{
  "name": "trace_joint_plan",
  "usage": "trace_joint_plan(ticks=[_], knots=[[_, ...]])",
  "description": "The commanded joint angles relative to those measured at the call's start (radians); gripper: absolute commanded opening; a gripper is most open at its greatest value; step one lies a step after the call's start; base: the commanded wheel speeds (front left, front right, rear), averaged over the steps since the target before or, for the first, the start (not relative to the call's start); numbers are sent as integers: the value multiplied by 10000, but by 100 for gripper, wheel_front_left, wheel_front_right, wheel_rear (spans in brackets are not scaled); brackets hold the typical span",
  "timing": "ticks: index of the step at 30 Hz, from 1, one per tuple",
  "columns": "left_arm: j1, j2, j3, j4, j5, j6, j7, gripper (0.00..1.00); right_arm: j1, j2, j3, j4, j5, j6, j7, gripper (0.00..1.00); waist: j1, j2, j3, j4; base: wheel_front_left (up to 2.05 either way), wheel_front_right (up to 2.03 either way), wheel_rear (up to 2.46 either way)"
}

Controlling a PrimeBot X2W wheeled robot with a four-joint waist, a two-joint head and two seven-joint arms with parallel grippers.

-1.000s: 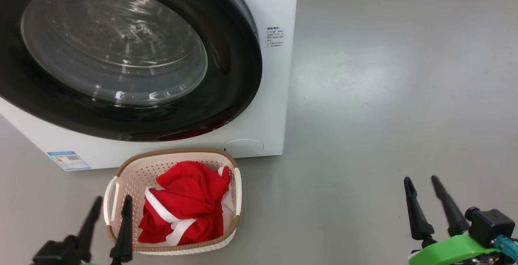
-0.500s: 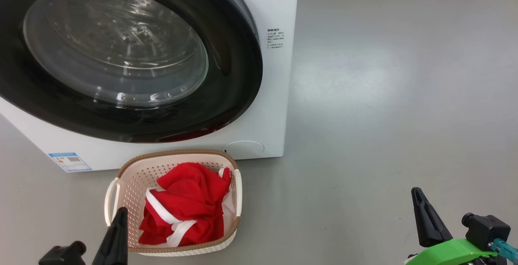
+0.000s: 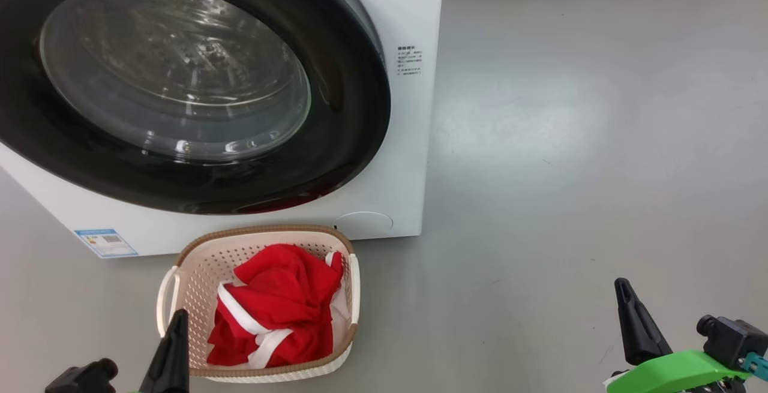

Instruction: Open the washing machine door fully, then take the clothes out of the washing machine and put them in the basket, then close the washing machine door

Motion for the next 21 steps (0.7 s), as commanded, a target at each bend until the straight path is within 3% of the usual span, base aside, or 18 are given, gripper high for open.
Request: trace_joint_plan(ticks=[1,21], knots=[[-172,85,159,-284,-290,-12,52,0,-259,-167,-21,-282,335,-2,45,0,-1,-1,-9,3,0,0,0],[-302,-25,305,-362,-2479,-25,672,0,-480,-224,-73,-368,2488,-4,620,0,-1,-1,-159,37,0,0,0]])
